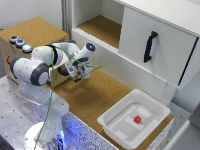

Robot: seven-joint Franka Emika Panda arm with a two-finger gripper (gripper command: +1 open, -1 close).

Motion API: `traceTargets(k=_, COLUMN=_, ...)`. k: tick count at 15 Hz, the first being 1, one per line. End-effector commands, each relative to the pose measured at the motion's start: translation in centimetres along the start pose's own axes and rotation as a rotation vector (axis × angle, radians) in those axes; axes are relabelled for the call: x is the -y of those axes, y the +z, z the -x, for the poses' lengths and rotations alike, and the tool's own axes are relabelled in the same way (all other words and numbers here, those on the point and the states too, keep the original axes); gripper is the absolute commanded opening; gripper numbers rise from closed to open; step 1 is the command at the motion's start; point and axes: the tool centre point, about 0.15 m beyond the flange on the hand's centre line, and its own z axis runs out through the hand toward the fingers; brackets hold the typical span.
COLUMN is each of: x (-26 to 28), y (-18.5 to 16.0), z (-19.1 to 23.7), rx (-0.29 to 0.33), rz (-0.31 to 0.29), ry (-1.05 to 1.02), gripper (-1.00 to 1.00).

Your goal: Pick up the purple block

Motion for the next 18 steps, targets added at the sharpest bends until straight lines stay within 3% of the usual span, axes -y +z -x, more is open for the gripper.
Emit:
traceTargets(k=1, x=0.8, y=-7.5, z=1.2, rx=-0.187, rz=0.103, ry=-0.025, gripper=1.00)
traceTargets(k=2, x=1.2, y=-8.4, z=1.3, rx=-0.208, rz=0.131, ry=-0.042, gripper=1.00)
traceTargets(k=5, x=2.4, y=-9.2, z=1.2, rx=-0.267, rz=0.357, ry=-0.119, gripper=1.00)
traceTargets(k=6, x=2.7, y=-9.6, z=1.2, rx=-0.277, rz=0.372, ry=-0.131, gripper=1.00)
traceTargets(k=9, x=5.6, y=-12.1, z=2.4, rx=-0.337, rz=0.363, ry=-0.215, gripper=1.00)
traceTargets(k=10, x=7.0, y=-12.6, z=3.1, rx=-0.331, rz=0.348, ry=-0.260, gripper=1.00)
traceTargets(k=13, x=10.0, y=-13.2, z=4.7, rx=-0.213, rz=0.224, ry=-0.318, gripper=1.00)
traceTargets(k=16, x=12.8, y=-12.9, z=6.8, rx=-0.178, rz=0.210, ry=-0.400, gripper=1.00)
traceTargets(k=18, x=14.6, y=-11.0, z=7.8, rx=-0.116, rz=0.219, ry=-0.436, gripper=1.00)
